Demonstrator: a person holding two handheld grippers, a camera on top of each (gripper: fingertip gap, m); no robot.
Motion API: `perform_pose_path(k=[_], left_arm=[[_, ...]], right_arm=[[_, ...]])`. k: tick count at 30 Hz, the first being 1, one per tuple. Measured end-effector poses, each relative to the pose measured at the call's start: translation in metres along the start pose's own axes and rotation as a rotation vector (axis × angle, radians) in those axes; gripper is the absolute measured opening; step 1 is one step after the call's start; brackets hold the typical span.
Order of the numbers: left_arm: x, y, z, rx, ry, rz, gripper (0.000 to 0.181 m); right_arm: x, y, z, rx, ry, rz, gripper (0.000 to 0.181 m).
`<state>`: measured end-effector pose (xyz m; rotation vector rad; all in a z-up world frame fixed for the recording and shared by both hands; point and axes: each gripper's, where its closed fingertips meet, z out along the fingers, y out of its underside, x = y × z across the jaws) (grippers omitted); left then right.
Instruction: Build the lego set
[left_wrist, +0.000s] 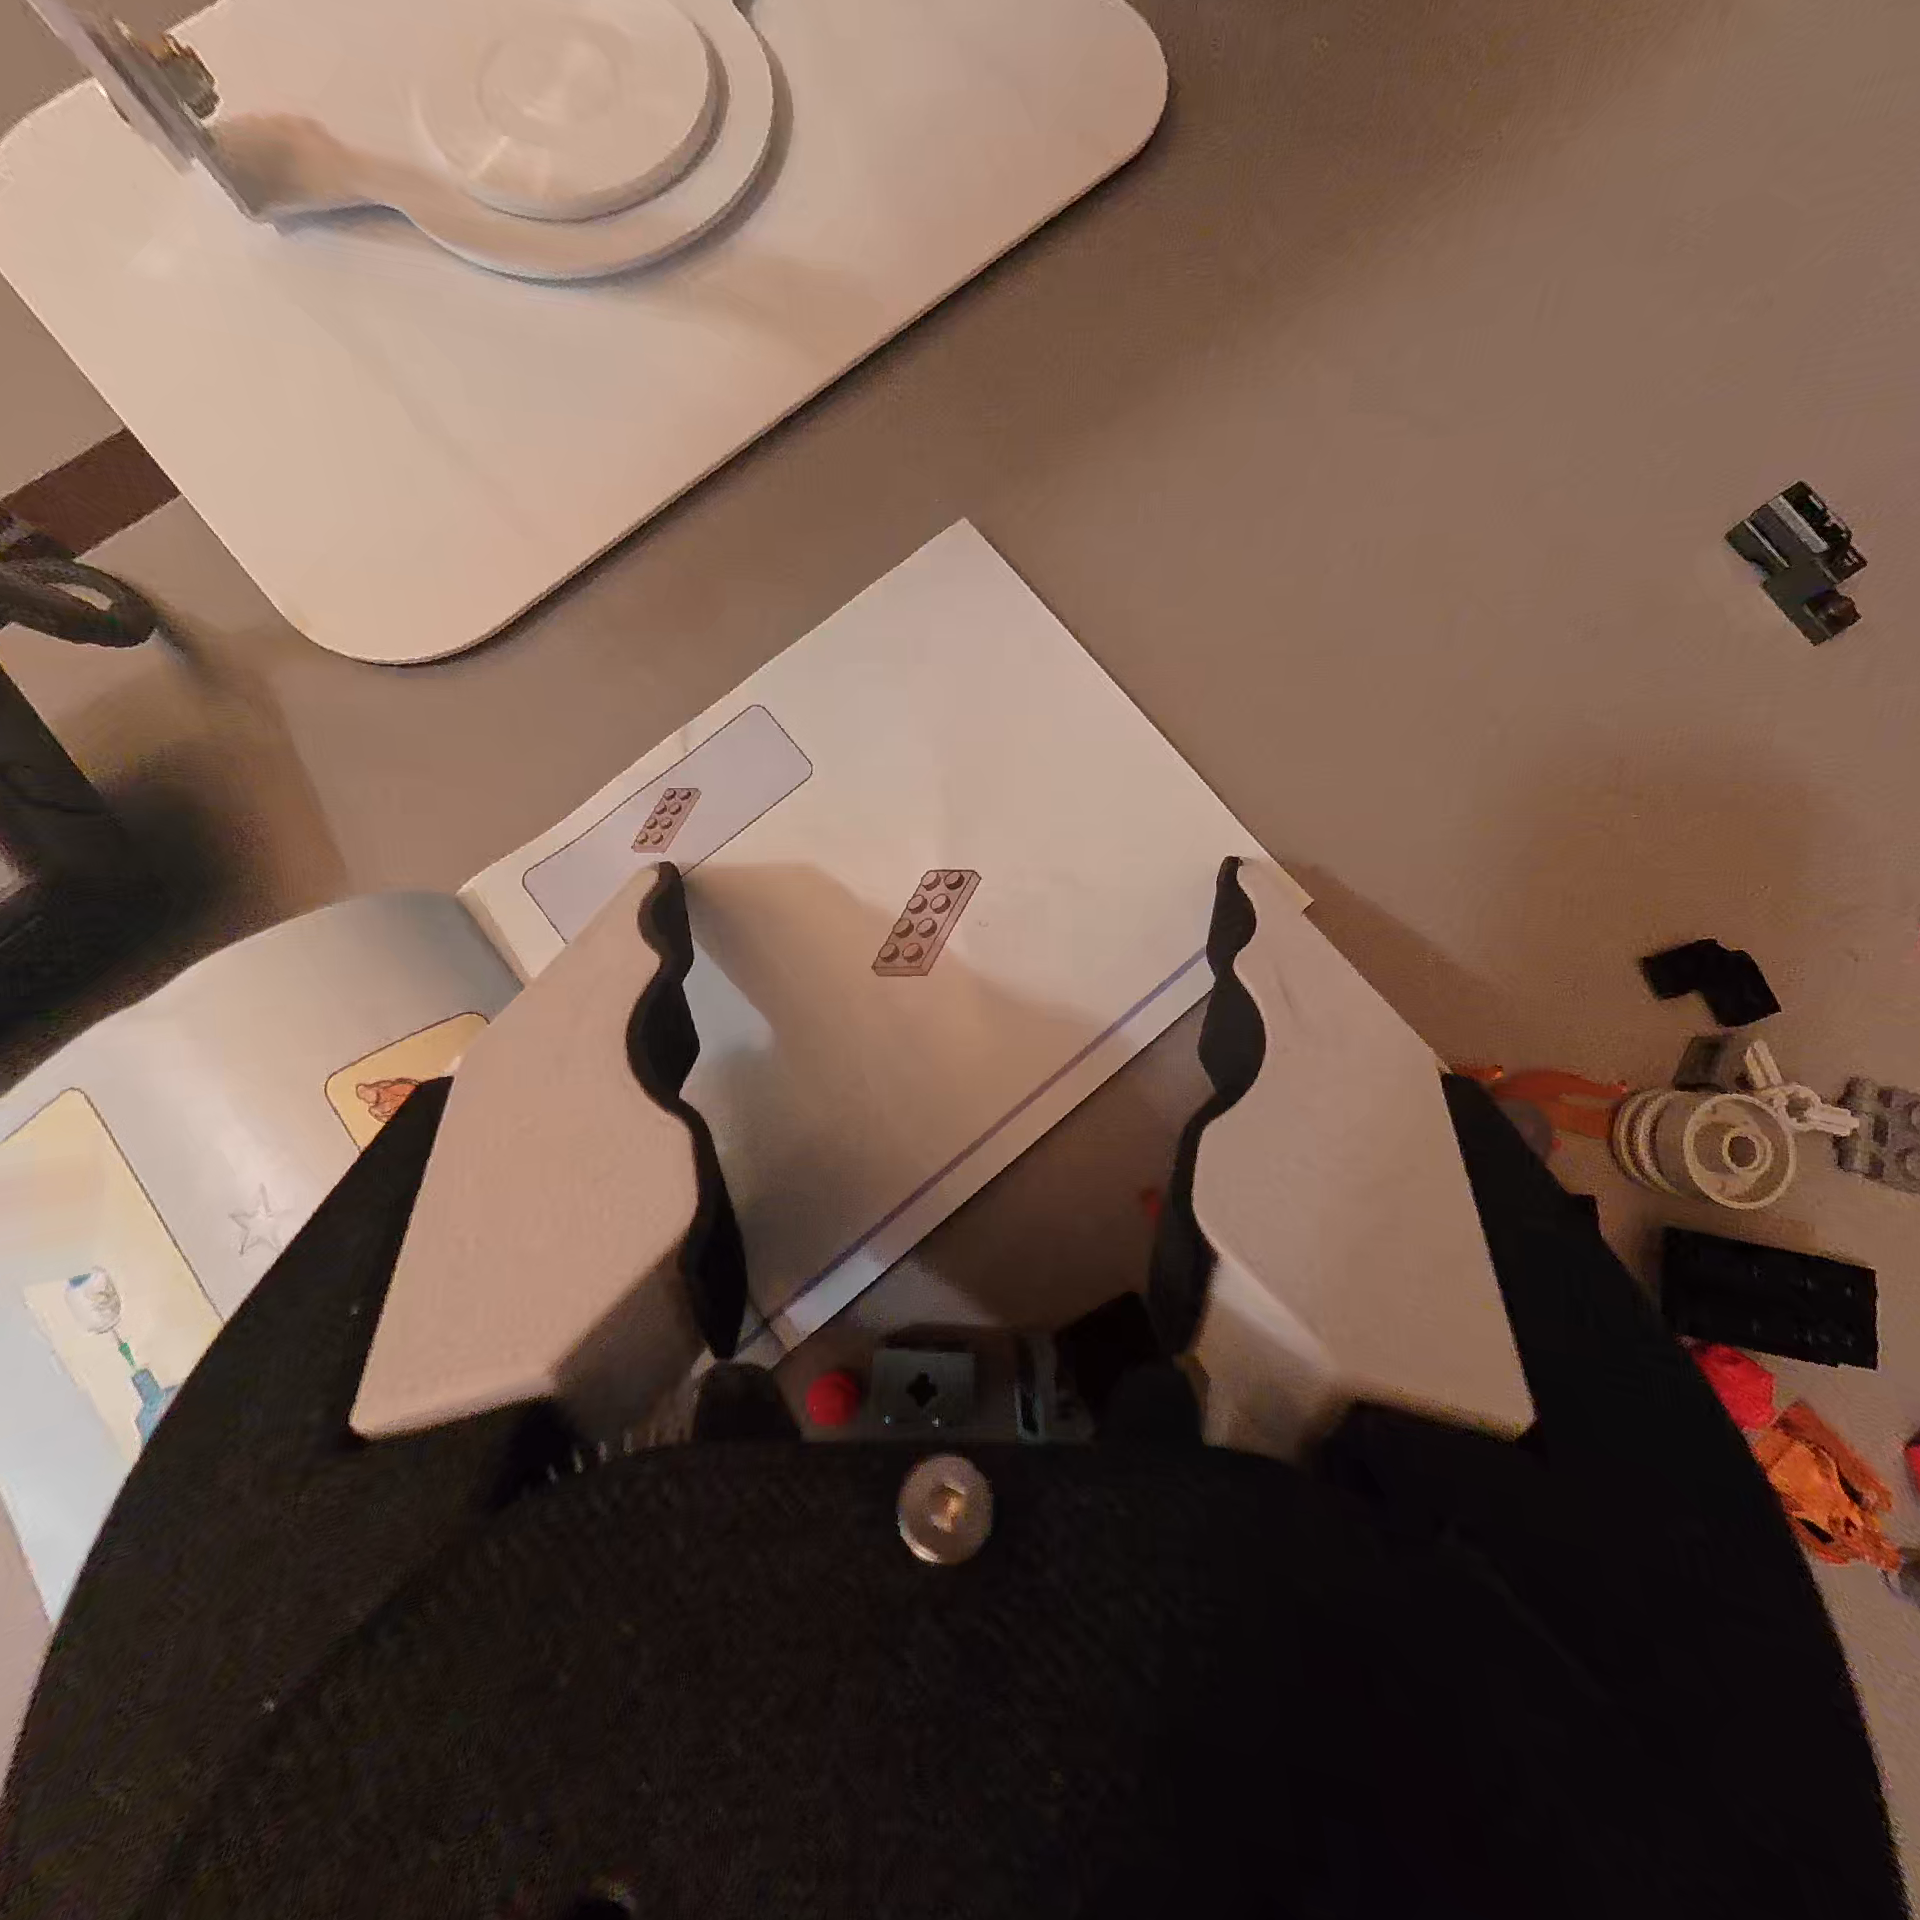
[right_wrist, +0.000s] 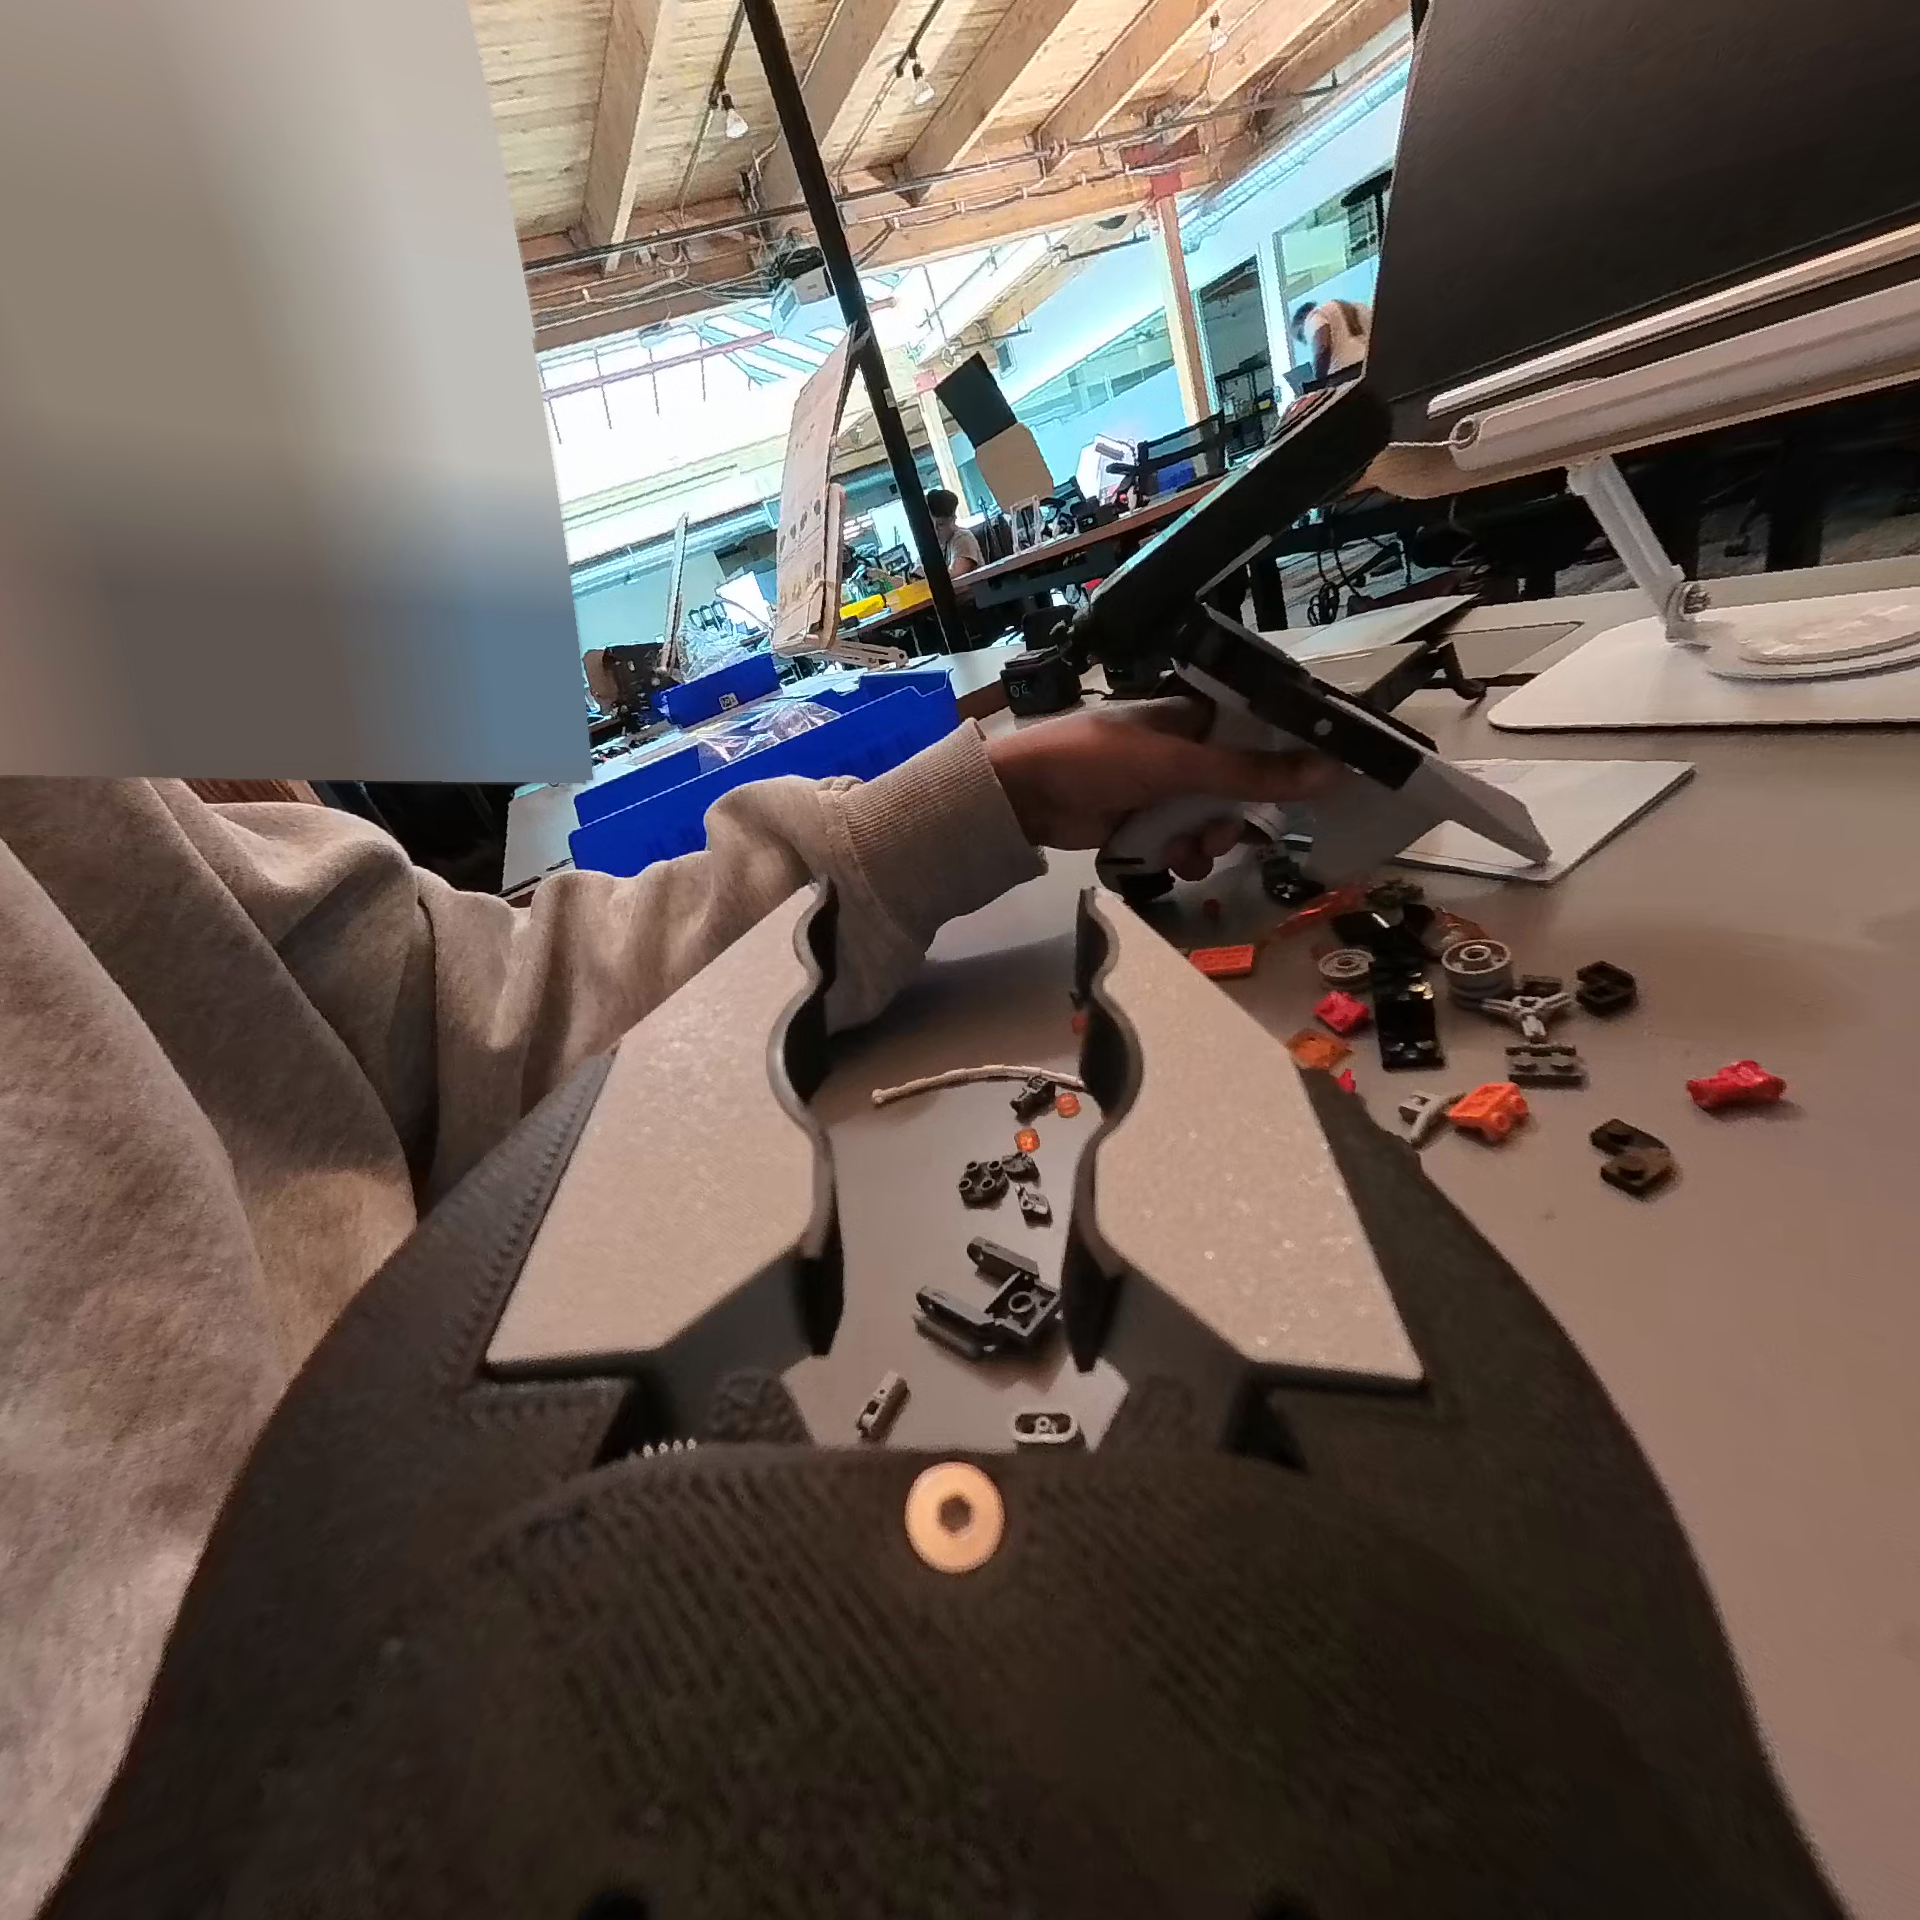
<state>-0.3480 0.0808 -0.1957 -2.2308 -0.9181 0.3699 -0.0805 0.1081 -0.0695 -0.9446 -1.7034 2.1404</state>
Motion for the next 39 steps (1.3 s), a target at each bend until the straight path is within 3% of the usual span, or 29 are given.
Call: perform_pose_path(k=[11, 16, 19, 22, 39], left_arm=[[0.001, 0.003, -0.001, -0.015, -0.012, -0.003, 0.100], [0.001, 0.000, -0.001, 0.014, -0.029, -0.005, 0.073], [0.000, 0.000, -0.001, 0.015, -0.034, -0.012, 0.071], [-0.004, -0.001, -0.001, 0.020, -0.056, -0.020, 0.051], [-0.010, -0.001, -0.001, 0.018, -0.133, 0.005, 0.015]], right_arm=[[0.000, 0.000, 0.001, -0.002, -0.001, 0.006, 0.045], [0.000, 0.001, 0.001, -0.008, 0.003, 0.002, 0.045], [0.000, 0.001, 0.001, -0.007, 0.005, -0.002, 0.044], [0.000, 0.001, 0.001, -0.007, 0.006, -0.005, 0.044], [0.000, 0.002, 0.001, -0.013, 0.012, -0.013, 0.045]])
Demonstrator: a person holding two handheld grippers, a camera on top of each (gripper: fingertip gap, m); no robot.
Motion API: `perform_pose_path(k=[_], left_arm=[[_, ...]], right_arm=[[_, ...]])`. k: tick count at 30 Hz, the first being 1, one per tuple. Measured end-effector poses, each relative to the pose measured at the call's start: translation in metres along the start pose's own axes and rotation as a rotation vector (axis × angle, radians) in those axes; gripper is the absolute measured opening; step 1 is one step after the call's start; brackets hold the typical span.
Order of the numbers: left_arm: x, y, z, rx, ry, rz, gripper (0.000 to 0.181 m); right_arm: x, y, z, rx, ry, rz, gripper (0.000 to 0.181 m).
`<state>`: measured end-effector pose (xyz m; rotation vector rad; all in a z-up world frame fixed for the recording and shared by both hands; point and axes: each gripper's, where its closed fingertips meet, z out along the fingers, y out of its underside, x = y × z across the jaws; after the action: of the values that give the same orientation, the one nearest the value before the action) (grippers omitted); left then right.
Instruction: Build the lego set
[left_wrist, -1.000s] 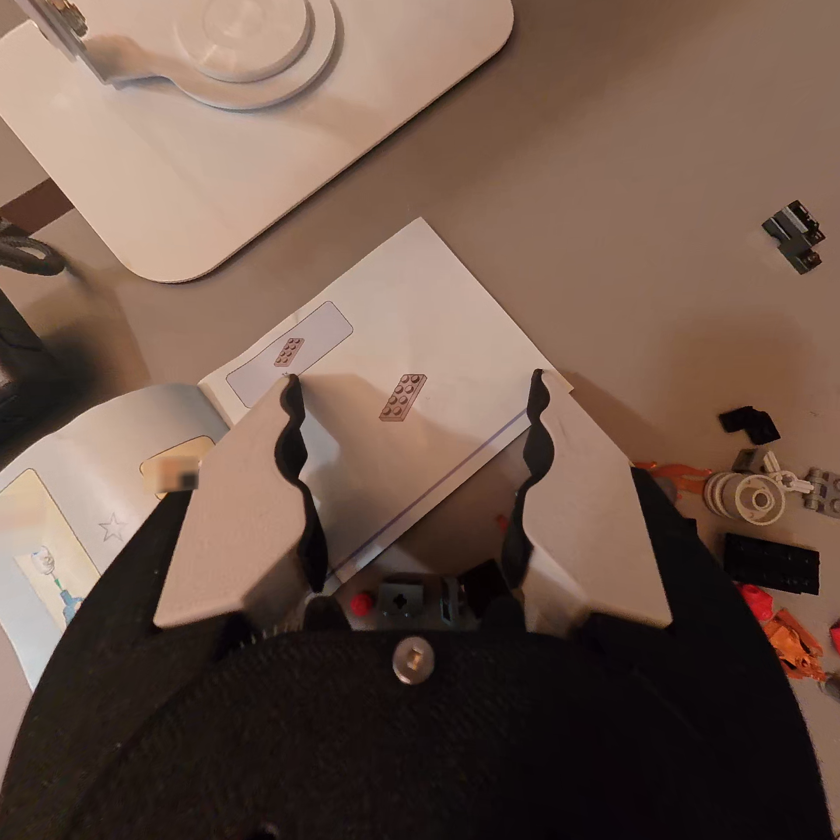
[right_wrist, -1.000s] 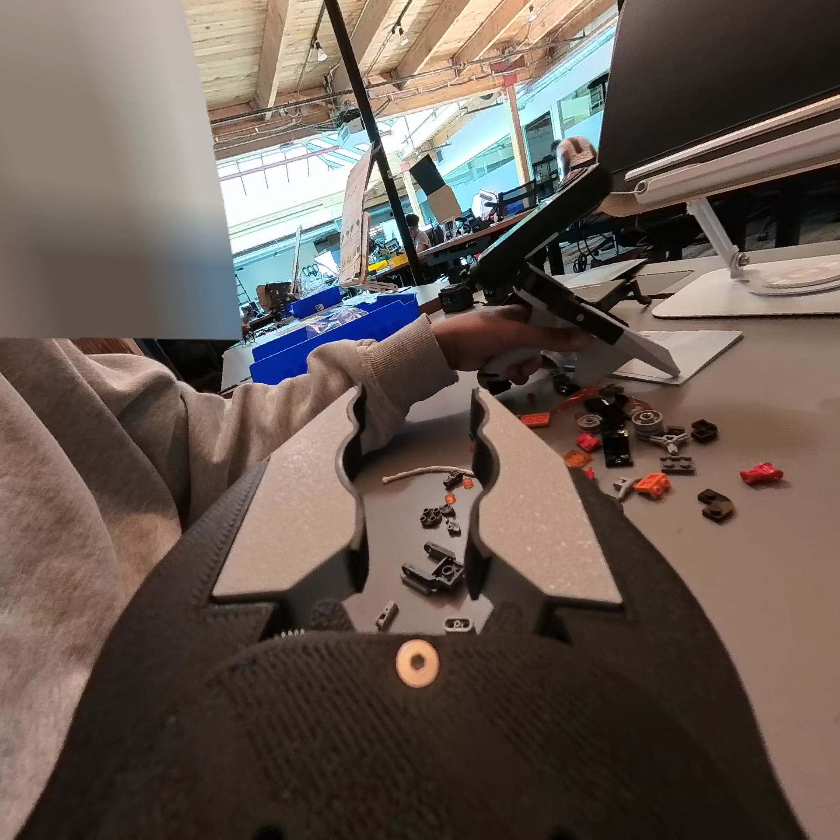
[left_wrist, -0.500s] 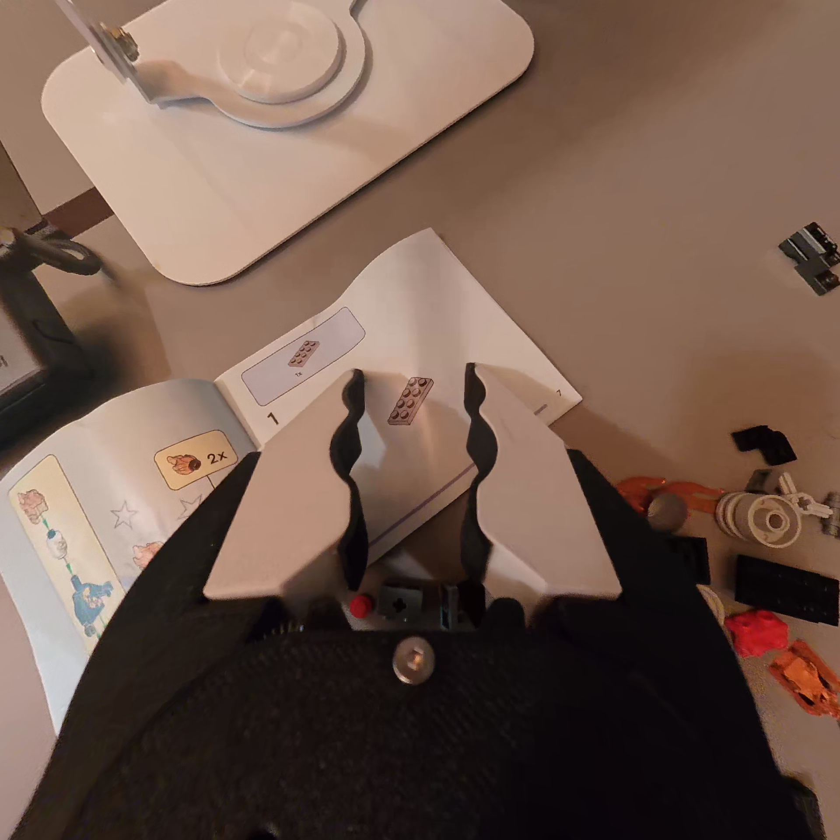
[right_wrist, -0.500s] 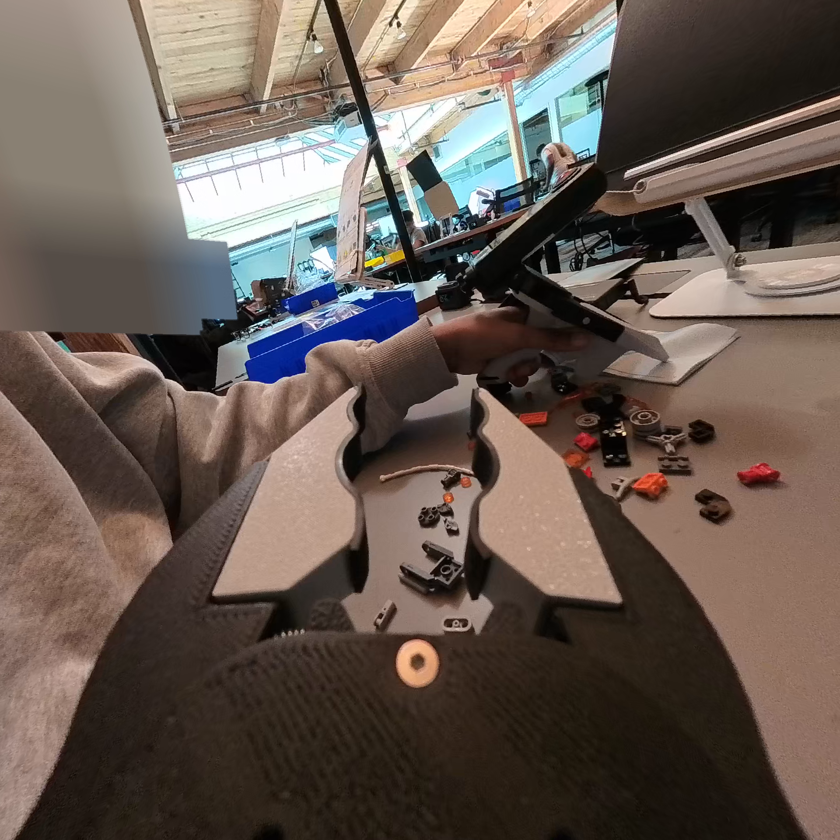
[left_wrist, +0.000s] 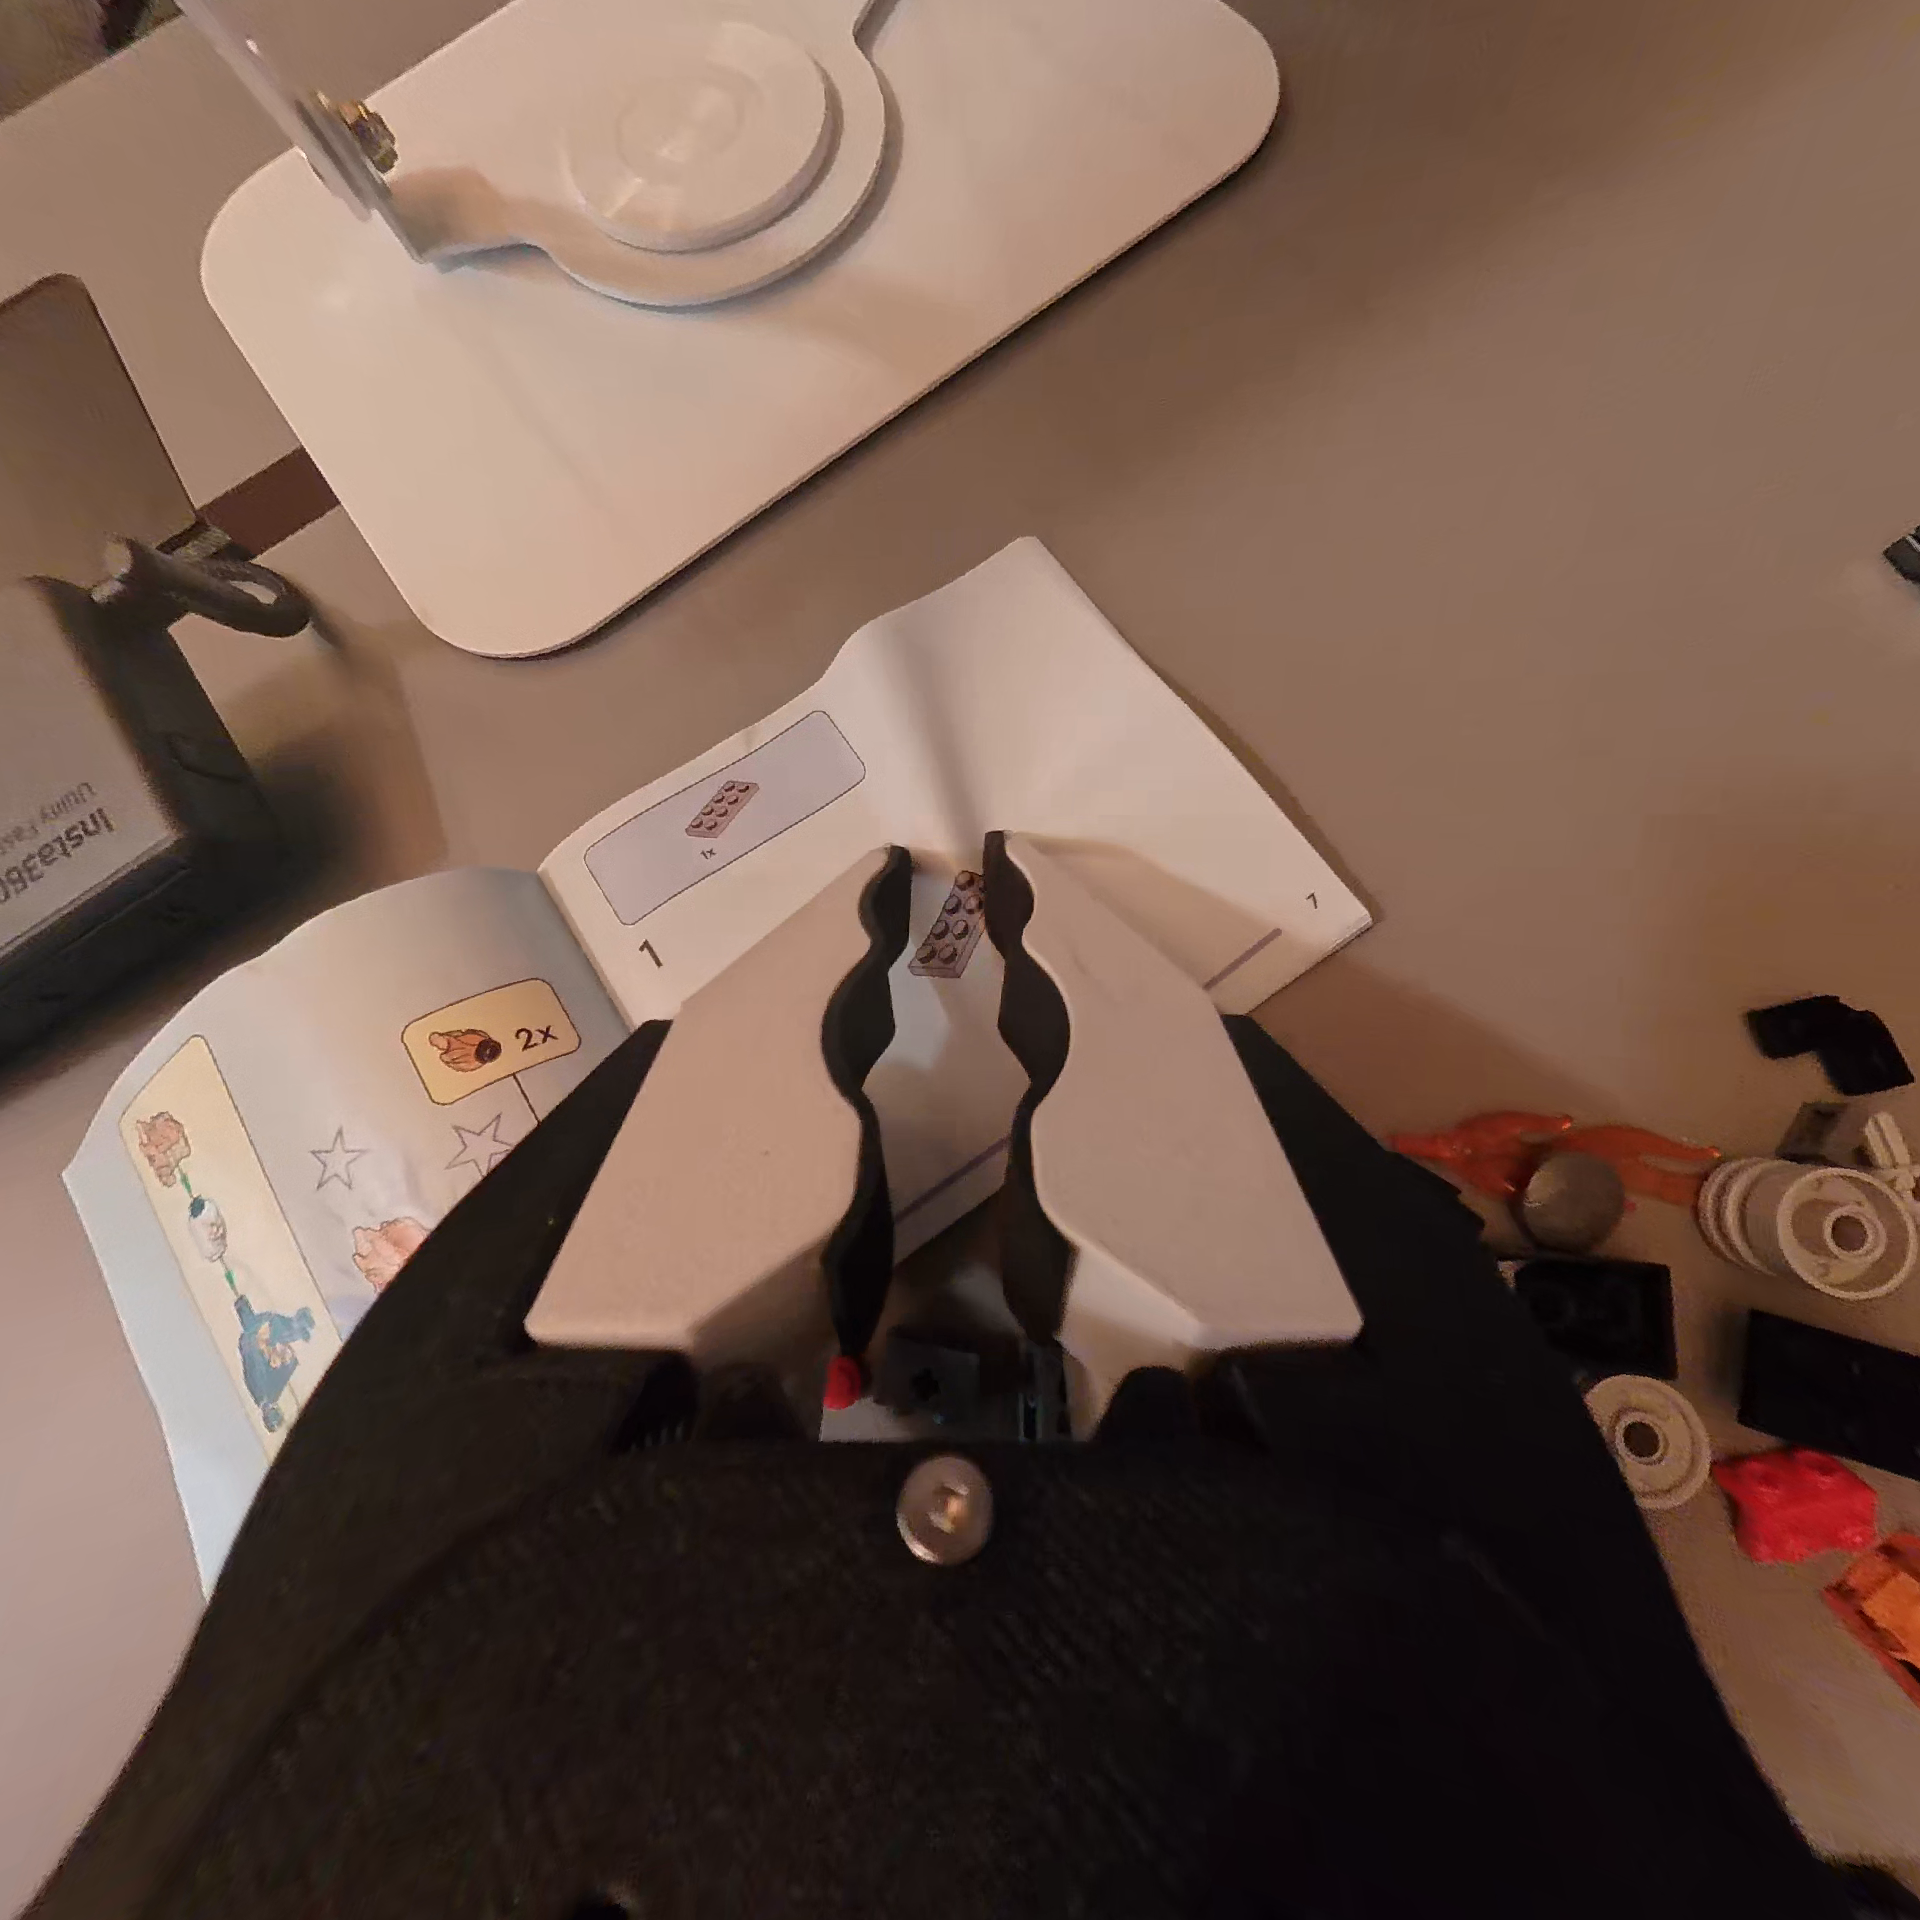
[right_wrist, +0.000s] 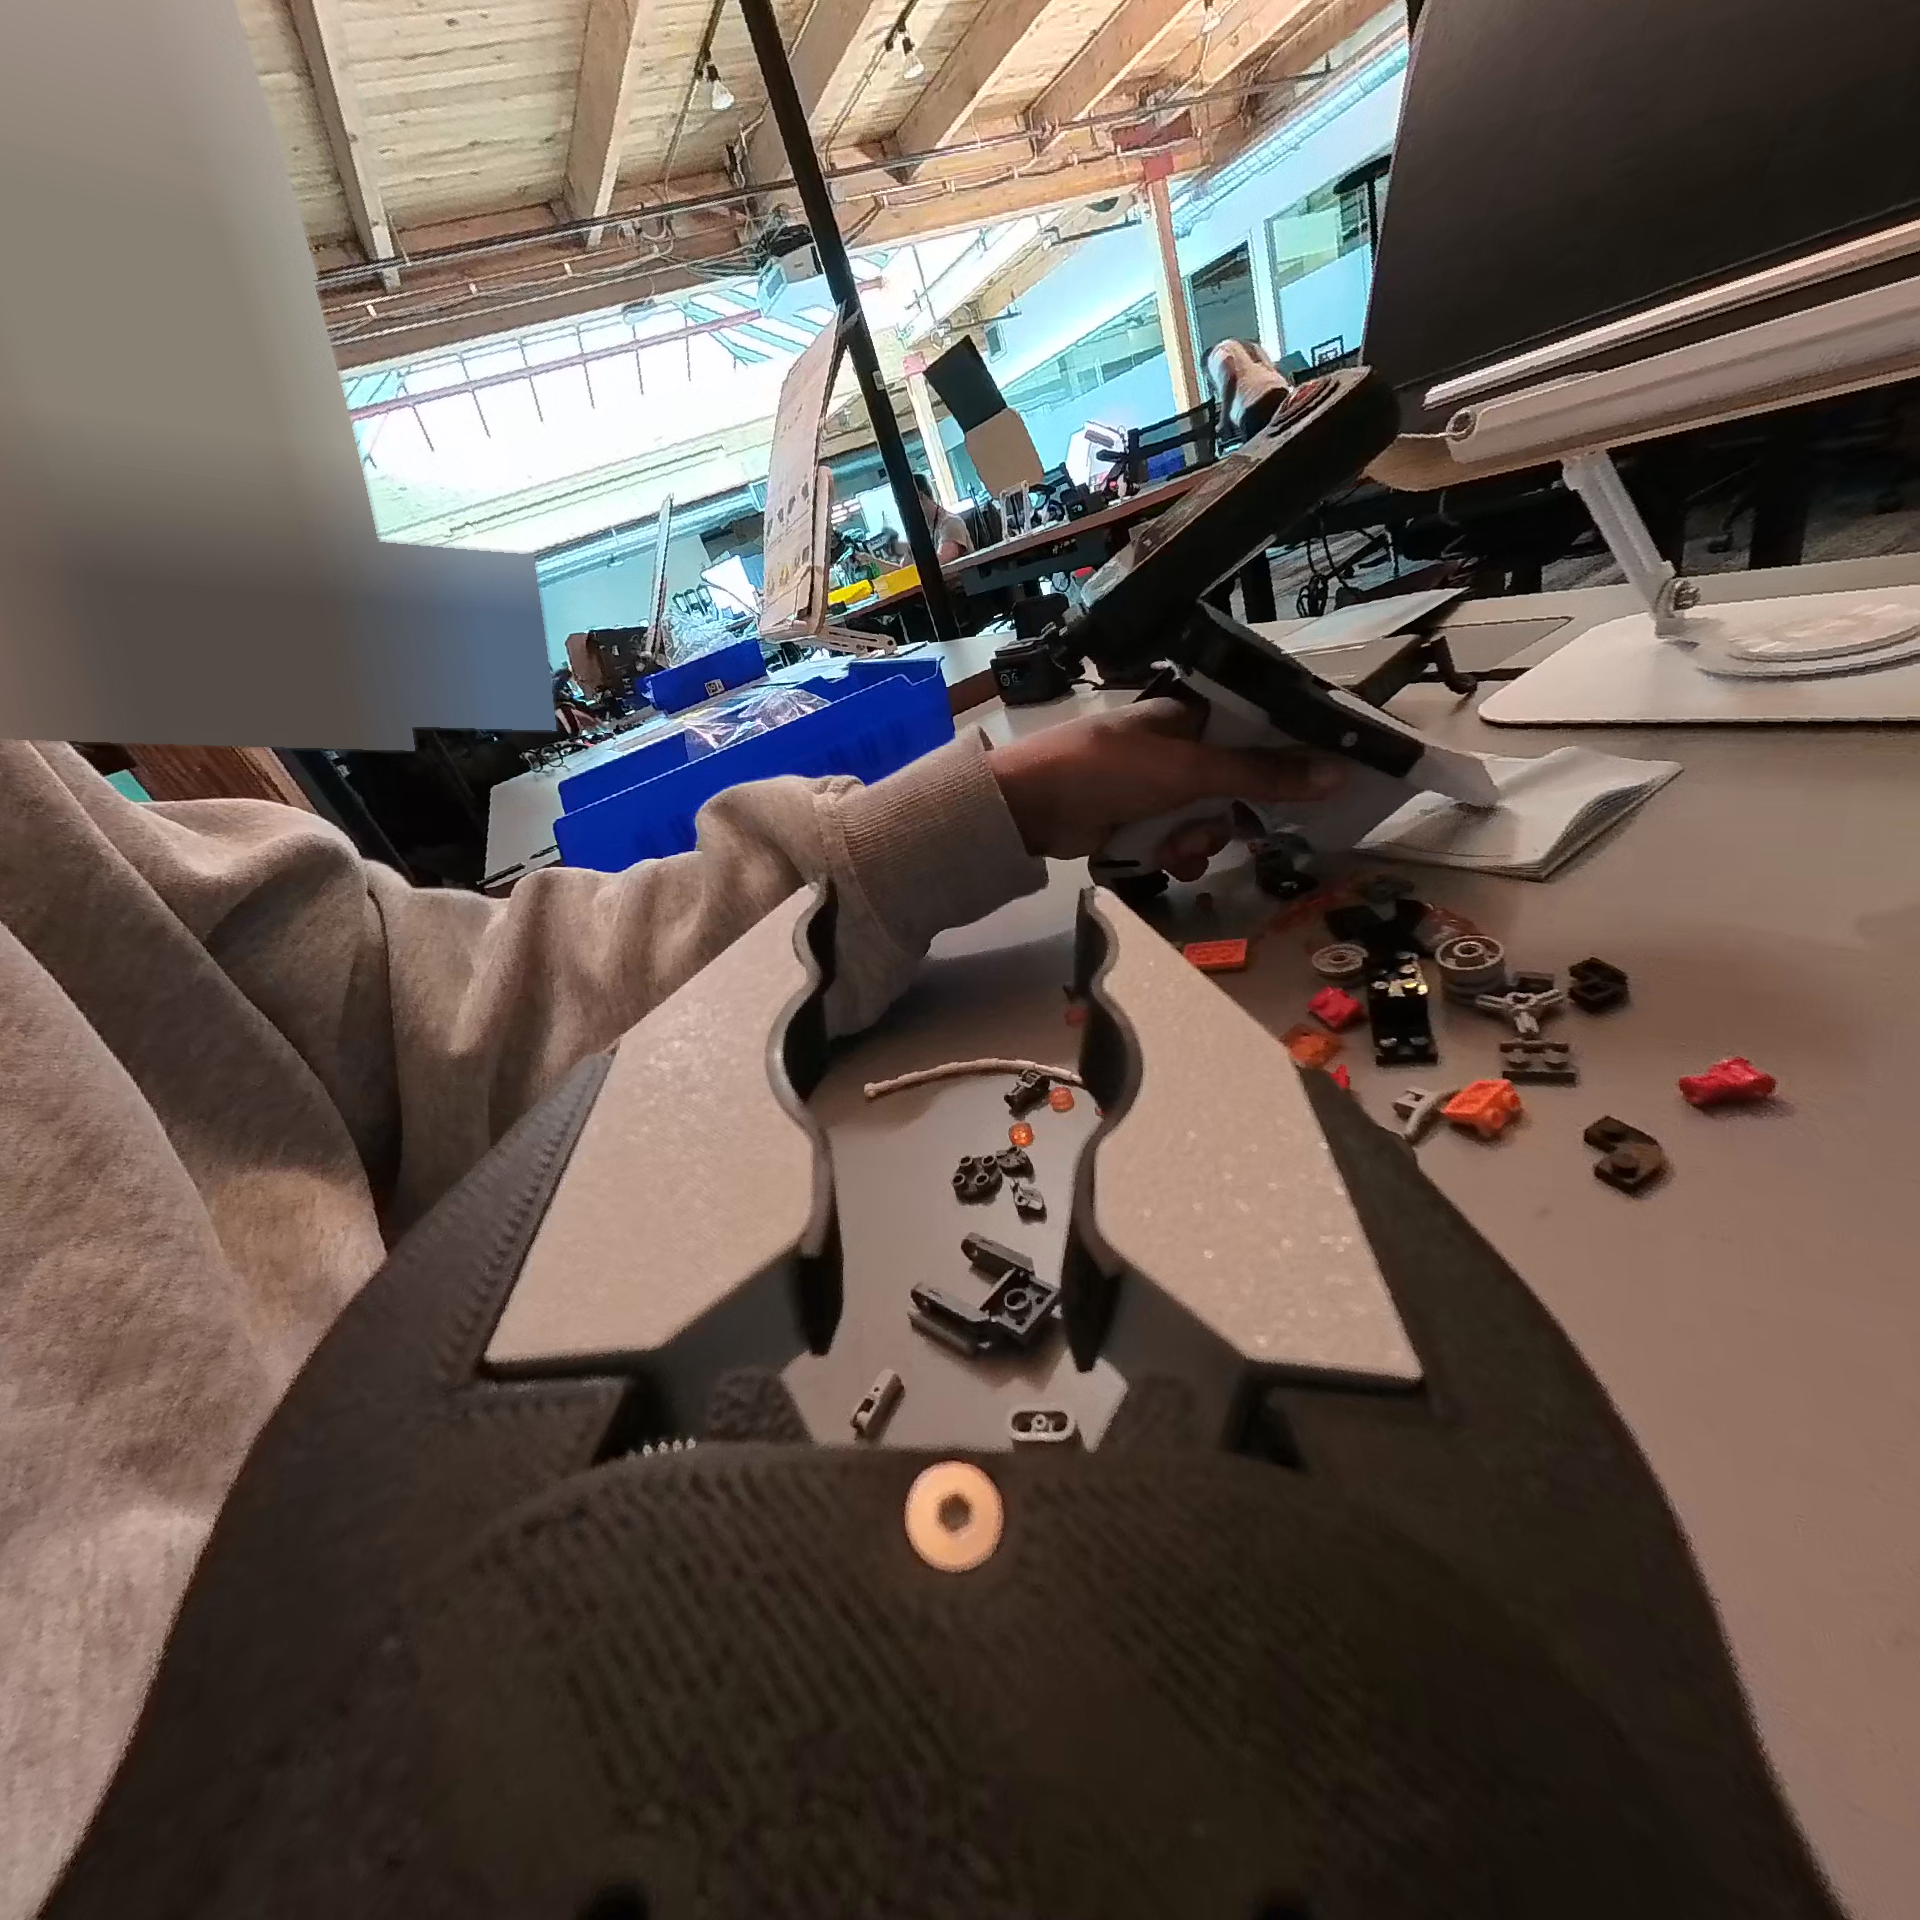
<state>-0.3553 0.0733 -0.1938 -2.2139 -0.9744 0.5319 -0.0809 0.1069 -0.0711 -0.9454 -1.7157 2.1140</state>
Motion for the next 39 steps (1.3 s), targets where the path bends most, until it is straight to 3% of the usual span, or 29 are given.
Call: perform_pose_path(k=[7, 14, 20, 29, 39], left_arm=[[-0.004, -0.001, 0.000, -0.001, 0.028, -0.058, 0.002], [-0.011, -0.005, -0.005, 0.013, 0.054, -0.089, 0.003], [-0.015, -0.018, -0.021, 0.076, 0.225, -0.259, 0.002], [-0.031, -0.026, -0.051, 0.136, 0.631, -0.563, 0.002], [-0.064, -0.008, -0.069, 0.089, 0.707, -0.636, 0.003]], right_arm=[[0.001, 0.000, 0.000, -0.002, 0.003, -0.002, 0.044], [0.001, 0.000, 0.000, 0.001, 0.002, 0.000, 0.045], [0.001, 0.000, 0.000, 0.004, 0.000, 0.004, 0.045], [0.001, 0.000, 0.000, 0.003, 0.001, 0.003, 0.045], [0.001, 0.000, 0.001, 0.000, 0.002, 0.001, 0.044]])
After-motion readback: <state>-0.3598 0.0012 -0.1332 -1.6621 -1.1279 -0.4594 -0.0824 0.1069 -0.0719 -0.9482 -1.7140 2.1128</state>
